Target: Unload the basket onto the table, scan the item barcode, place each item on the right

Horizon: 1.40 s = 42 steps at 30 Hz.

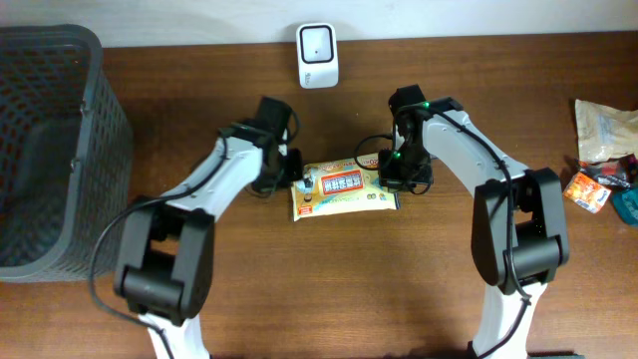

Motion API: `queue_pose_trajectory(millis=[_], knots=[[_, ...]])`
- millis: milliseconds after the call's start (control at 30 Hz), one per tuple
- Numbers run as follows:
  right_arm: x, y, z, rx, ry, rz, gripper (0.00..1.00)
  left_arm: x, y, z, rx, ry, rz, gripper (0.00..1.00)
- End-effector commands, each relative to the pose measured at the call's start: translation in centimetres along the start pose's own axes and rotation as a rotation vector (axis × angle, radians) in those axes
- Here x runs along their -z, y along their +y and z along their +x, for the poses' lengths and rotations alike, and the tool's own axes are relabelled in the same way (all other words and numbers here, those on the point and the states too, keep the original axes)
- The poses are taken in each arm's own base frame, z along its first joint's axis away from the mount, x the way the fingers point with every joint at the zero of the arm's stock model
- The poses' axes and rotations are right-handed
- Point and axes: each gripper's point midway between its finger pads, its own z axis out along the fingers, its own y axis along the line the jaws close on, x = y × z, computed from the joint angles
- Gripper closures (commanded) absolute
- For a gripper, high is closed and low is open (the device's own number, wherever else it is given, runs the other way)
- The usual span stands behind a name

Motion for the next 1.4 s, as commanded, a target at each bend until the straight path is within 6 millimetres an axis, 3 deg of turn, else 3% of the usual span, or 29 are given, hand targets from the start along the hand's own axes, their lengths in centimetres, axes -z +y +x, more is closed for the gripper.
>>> queue_pose_trajectory(millis=[0, 33, 67, 100, 133, 200, 267, 367, 500, 733, 867, 967, 1167, 1233, 1267, 1300, 1333, 1367], knots=[[3.4, 0.6, -0.2, 0.028, -0.09, -0.011, 0.96, 6.0, -1.4, -2.9, -0.006, -0.156, 0.044, 1.0], [3.9, 0.7, -0.4, 0.031, -0.106, -0.016, 0.85, 6.2, -1.3, -2.8, -0.005, -0.153, 0.042, 1.0], [4.2, 0.8, -0.5, 0.033, -0.118, -0.02, 0.41, 6.2, -1.2, -2.5, -0.004, -0.144, 0.038, 0.85], [4.3, 0.8, -0.7, 0.035, -0.126, -0.022, 0.22, 6.1, -1.1, -2.3, -0.002, -0.135, 0.033, 0.65], [4.3, 0.9, -0.8, 0.036, -0.132, -0.024, 0.01, 5.9, -0.9, -2.1, 0.0, -0.123, 0.026, 0.34], [4.4, 1.0, -1.2, 0.04, -0.147, -0.029, 0.01, 5.6, -0.8, -1.7, 0.003, -0.104, 0.022, 0.05], [4.4, 1.1, -1.5, 0.046, -0.159, -0.032, 0.01, 5.2, -1.0, -1.5, 0.003, -0.083, 0.036, 0.0], [4.2, 1.3, -2.1, 0.076, -0.177, -0.035, 0.02, 3.9, -1.4, -0.8, 0.007, -0.031, 0.067, 0.01], [2.8, 0.6, -2.1, 0.066, -0.147, -0.004, 0.01, 2.0, -0.2, -0.2, 0.028, 0.02, 0.032, 0.01], [-0.4, 0.0, -2.3, 0.057, -0.093, 0.014, 0.01, 2.5, 4.3, -1.2, 0.143, 0.039, 0.001, 0.01], [-2.1, 0.2, -2.6, 0.057, -0.076, -0.013, 0.0, 2.6, 4.4, -1.3, 0.075, 0.046, 0.028, 0.01], [-2.6, 2.5, -2.5, 0.127, -0.057, -0.143, 0.13, 2.6, 4.6, -1.4, 0.07, 0.041, 0.016, 0.01], [-3.7, 2.6, -2.1, 0.131, -0.05, -0.156, 0.35, 2.6, 5.1, -1.5, 0.07, 0.033, -0.015, 0.01], [-4.5, 2.3, -1.8, 0.127, -0.048, -0.154, 0.51, 2.6, 5.1, -1.5, 0.07, 0.033, -0.016, 0.01], [-5.2, 2.0, -1.5, 0.126, -0.049, -0.155, 0.64, 2.6, 5.1, -1.5, 0.07, 0.033, -0.016, 0.01], [-5.7, 1.8, -1.4, 0.116, -0.05, -0.15, 0.87, 2.6, 5.1, -1.5, 0.07, 0.033, -0.016, 0.01], [-5.8, 1.6, -1.3, 0.105, -0.05, -0.142, 0.96, 2.6, 5.1, -1.5, 0.07, 0.033, -0.016, 0.01], [-5.8, 1.6, -1.4, 0.097, -0.051, -0.141, 0.96, 2.6, 5.1, -1.5, 0.07, 0.033, -0.016, 0.01]])
